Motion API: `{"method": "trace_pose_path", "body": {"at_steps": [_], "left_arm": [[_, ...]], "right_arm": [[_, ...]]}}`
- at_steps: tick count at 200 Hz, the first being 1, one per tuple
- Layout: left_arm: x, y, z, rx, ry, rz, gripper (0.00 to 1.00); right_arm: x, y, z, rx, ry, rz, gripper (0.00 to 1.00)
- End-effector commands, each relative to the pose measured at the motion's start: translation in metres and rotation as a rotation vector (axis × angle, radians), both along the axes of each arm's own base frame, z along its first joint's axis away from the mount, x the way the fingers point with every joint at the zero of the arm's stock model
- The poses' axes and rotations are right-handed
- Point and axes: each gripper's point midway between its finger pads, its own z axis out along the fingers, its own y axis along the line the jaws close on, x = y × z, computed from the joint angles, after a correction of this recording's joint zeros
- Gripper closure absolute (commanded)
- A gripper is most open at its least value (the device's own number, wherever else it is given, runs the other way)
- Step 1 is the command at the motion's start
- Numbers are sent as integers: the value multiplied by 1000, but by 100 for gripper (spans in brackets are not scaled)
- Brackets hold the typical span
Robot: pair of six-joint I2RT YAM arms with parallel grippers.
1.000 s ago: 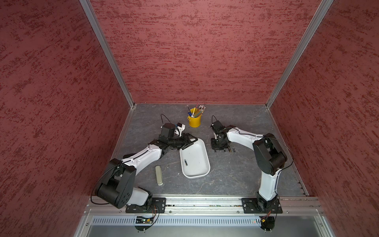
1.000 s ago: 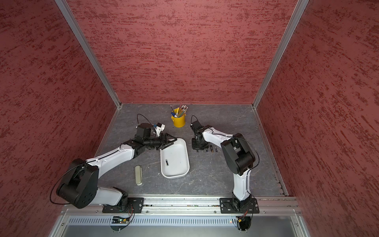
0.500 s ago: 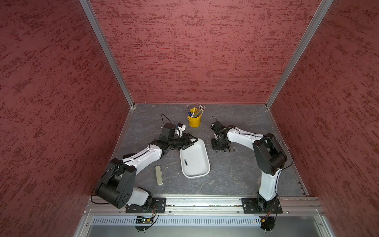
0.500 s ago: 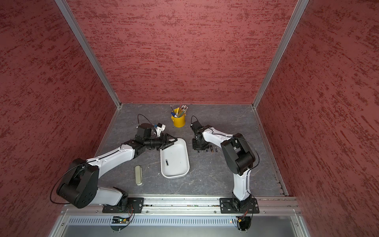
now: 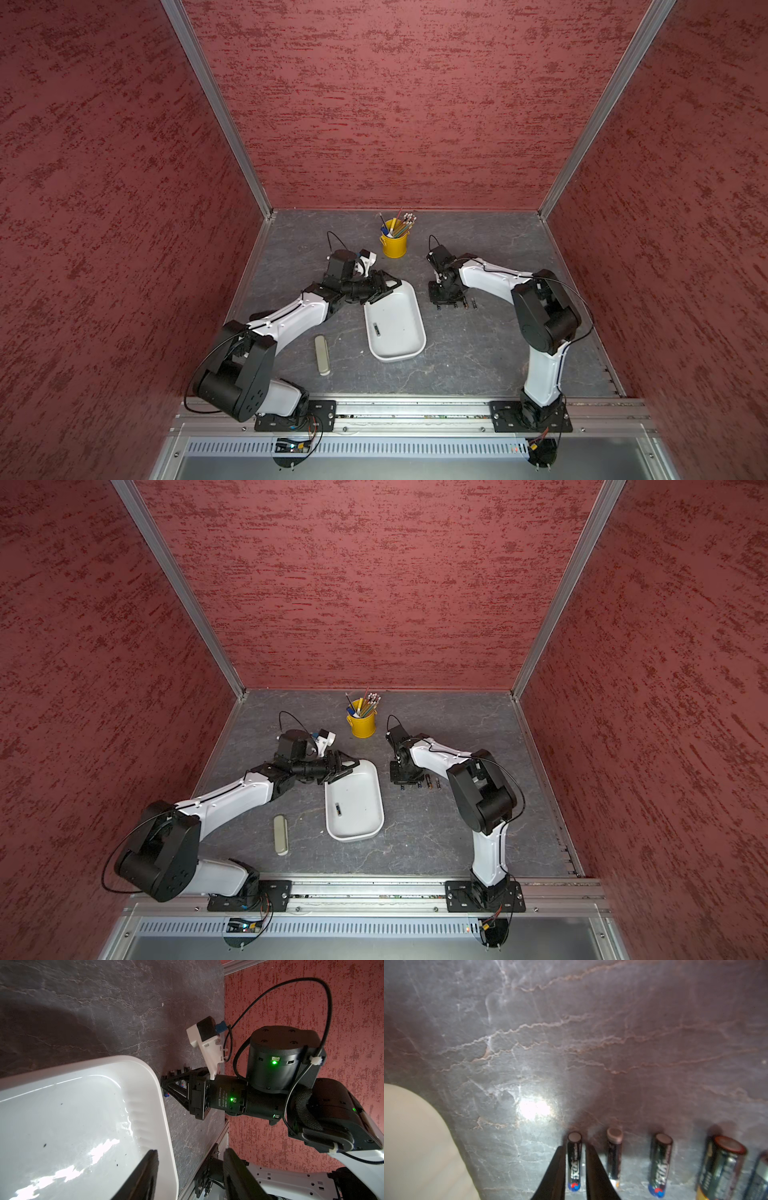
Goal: Take the batteries out of the storage box
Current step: Place the battery at the center of the board, then pick up the battery from the storage box.
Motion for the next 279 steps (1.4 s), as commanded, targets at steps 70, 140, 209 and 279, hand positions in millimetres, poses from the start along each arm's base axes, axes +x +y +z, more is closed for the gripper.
{"method": "trace_pose_path", "body": {"at_steps": [70, 140, 209, 279], "left_arm": [[2, -1, -2, 28, -13, -15, 46], [1, 11, 20, 74, -16, 2, 44], [6, 87, 49, -21, -6, 157, 40], [-8, 115, 42, -59, 13, 222, 38]], "right_arm": [[10, 2, 29, 7, -71, 5, 76], [7, 1, 82, 54, -140, 12, 71], [-33, 62, 144, 166, -211, 128, 69], [-79, 165, 89, 320, -68, 219, 68]]}}
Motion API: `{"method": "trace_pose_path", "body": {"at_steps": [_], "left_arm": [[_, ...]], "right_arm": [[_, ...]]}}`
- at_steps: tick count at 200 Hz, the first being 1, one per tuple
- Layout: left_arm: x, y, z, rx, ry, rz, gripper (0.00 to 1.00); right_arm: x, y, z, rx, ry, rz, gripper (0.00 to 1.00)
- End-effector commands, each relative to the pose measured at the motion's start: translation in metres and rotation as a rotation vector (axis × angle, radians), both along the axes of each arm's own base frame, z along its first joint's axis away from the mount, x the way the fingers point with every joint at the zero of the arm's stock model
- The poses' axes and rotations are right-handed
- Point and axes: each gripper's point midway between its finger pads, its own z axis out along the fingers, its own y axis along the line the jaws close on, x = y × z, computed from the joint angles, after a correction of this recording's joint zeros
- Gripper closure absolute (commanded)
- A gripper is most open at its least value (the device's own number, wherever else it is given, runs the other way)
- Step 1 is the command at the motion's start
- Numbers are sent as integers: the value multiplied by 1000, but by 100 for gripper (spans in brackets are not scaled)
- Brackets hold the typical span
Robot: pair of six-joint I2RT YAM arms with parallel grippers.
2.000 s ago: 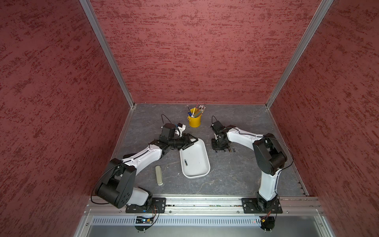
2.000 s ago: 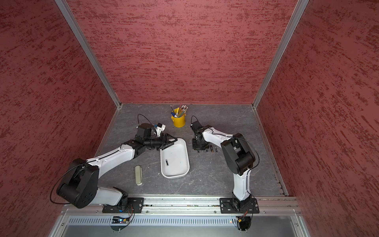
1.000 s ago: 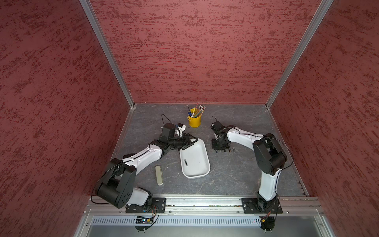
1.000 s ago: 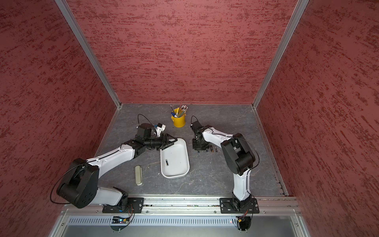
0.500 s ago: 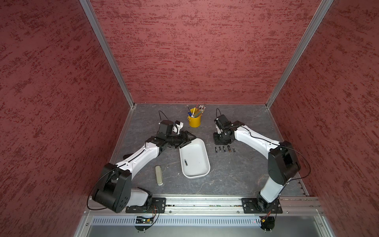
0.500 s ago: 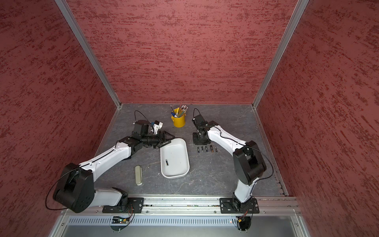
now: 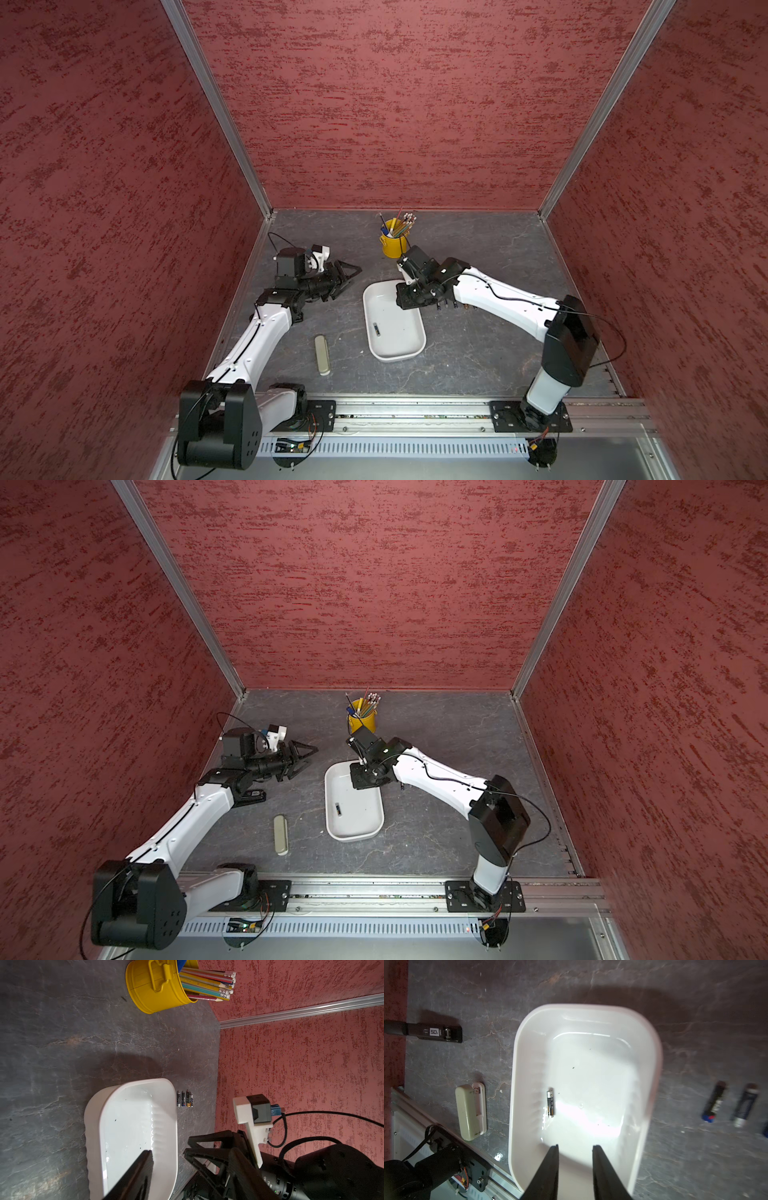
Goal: Take the batteries out of the storage box
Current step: Pick up the battery from the storage box.
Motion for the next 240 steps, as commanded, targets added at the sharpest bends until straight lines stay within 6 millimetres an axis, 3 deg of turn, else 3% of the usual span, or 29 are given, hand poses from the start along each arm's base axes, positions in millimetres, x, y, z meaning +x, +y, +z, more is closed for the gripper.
{"method": "trace_pose_path", "body": {"at_steps": [1, 52, 82, 142, 240], "left_arm": [[-11, 2, 0, -16, -1, -18, 38], [-19, 6, -8, -21, 6, -10, 38], [-22, 7, -10, -20, 5, -2, 38], [-23, 7, -17, -25, 16, 1, 38], [-26, 7, -24, -27, 24, 4, 39]], "right_arm": [[-13, 33, -23, 57, 70, 10, 68], [-27, 69, -77, -12, 152, 66, 69], [-26, 75, -79, -30, 144, 83, 69], [-24, 67, -92, -163, 139, 74, 69], [-29, 59, -106, -226, 167, 69, 71]]}}
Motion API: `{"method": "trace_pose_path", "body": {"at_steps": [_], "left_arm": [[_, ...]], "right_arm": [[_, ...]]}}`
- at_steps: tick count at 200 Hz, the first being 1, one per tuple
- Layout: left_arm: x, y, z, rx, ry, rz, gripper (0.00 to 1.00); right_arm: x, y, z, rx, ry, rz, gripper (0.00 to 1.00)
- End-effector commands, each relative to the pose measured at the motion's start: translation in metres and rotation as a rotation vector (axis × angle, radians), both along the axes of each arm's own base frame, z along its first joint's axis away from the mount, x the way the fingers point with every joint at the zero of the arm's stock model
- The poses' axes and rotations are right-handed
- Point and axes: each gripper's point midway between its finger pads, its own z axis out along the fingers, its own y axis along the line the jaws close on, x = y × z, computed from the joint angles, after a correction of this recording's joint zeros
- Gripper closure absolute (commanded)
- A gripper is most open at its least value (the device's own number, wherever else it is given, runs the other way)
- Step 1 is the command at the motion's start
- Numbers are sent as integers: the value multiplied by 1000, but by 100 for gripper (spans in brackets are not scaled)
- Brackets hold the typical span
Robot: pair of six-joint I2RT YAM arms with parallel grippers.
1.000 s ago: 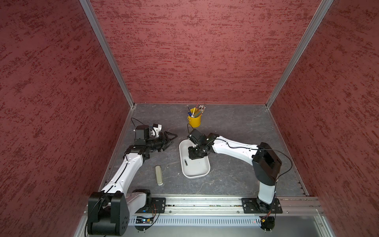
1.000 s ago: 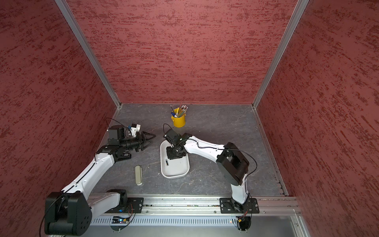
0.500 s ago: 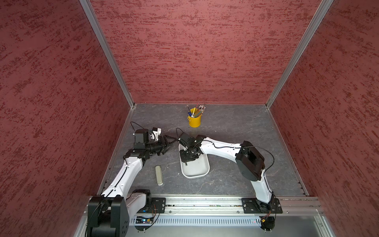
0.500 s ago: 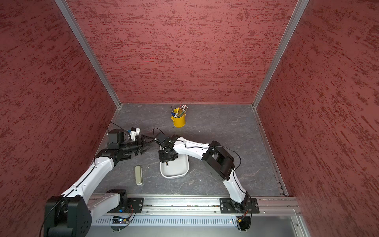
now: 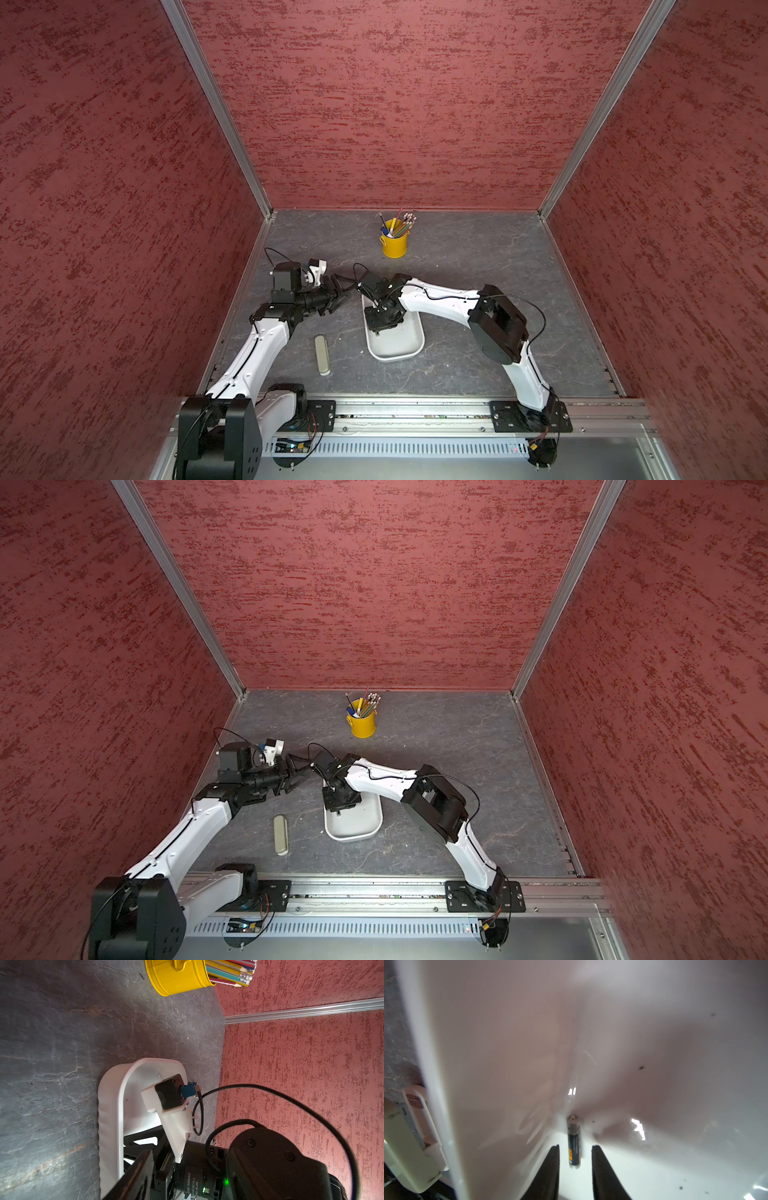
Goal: Take the batteries out of the storage box
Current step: Pick up the battery from the storage box.
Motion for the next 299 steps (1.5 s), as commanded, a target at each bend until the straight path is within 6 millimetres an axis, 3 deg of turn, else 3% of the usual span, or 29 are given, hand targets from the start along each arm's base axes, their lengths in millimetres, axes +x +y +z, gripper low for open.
{"method": "trace_pose_path", "body": {"at_steps": [1, 67, 114, 162, 196, 239, 271, 299], "left_arm": [[-1, 1, 0, -5, -21, -1, 39], [-4, 0, -2, -8, -26, 1, 39], [-2, 1, -1, -11, -34, 11, 39], [-1, 0, 0, -13, -36, 5, 39], [1, 0, 0, -13, -35, 2, 39], [2, -1, -1, 26, -40, 11, 39], [0, -5, 0, 61, -43, 5, 39], [0, -9, 2, 71, -48, -5, 39]], "right_arm": [[-2, -8, -9, -67, -5, 5, 71], [-1, -14, -15, -112, 0, -8, 73], [-3, -16, -21, -142, 20, 2, 80], [-2, -12, -14, -112, 8, 7, 87], [3, -6, 8, -32, -35, -5, 87], [19, -17, 46, -1, -110, -35, 87], [30, -31, 67, -19, -139, -40, 87], [41, -56, 88, -32, -183, -71, 87]]}}
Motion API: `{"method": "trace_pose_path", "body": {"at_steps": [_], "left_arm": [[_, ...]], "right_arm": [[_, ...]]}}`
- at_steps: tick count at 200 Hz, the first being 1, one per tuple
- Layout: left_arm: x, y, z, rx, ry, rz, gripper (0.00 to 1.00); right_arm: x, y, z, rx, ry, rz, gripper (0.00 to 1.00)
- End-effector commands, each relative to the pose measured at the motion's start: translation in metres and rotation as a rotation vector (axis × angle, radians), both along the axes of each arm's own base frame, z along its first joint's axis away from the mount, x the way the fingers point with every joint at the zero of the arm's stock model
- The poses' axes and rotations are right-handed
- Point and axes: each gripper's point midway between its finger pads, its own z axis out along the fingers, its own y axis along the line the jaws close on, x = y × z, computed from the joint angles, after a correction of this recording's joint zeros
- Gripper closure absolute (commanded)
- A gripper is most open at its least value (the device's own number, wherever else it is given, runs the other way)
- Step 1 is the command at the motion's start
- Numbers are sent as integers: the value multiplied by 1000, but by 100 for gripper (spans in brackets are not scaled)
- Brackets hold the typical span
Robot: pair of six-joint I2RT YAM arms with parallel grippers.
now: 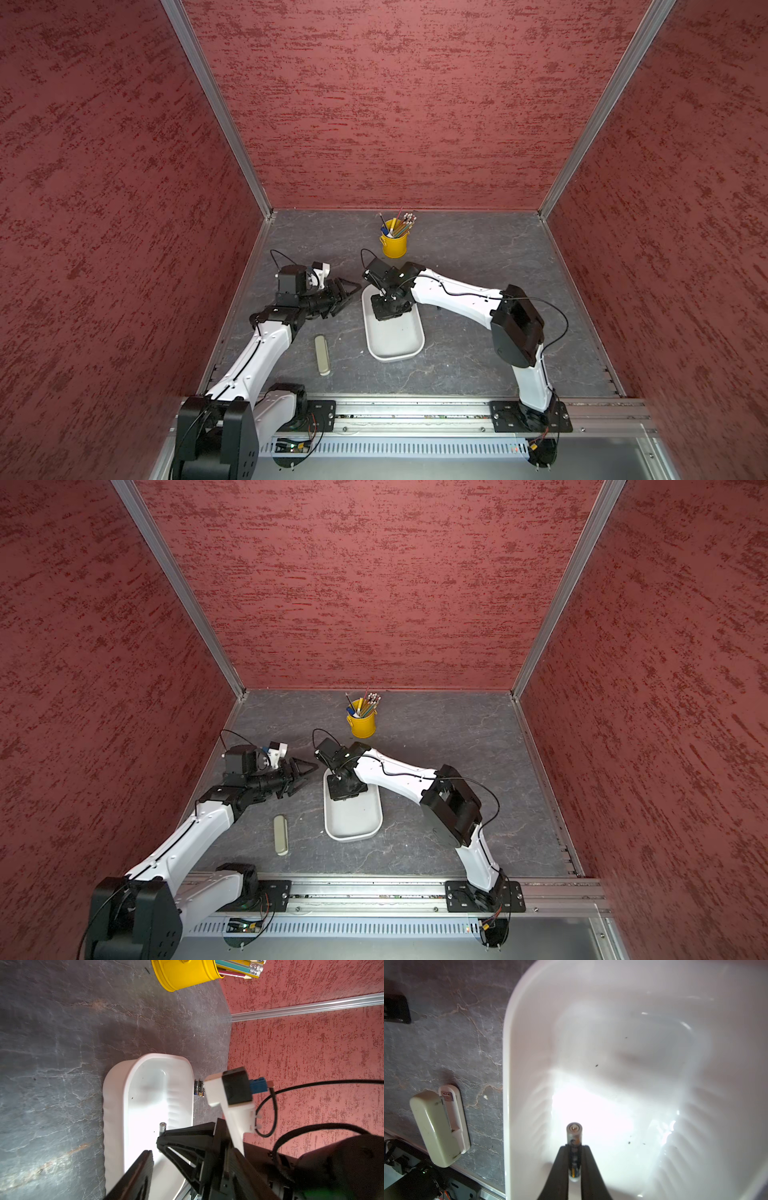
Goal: Take the batteries out of the storage box
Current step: Pick up the battery from the storage box.
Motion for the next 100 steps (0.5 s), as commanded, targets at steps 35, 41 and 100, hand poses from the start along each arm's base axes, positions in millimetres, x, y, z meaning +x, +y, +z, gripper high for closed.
{"method": "trace_pose_path", "body": {"at_steps": [35, 41, 100], "left_arm": [[4, -9, 9, 46, -43, -19, 39], [4, -10, 9, 48, -46, -21, 39], [6, -19, 7, 47, -47, -38, 39]], "right_arm": [[24, -79, 65, -62, -136, -84, 86], [27, -91, 71, -74, -148, -100, 85], [33, -223, 57, -245, -144, -194, 84]]}}
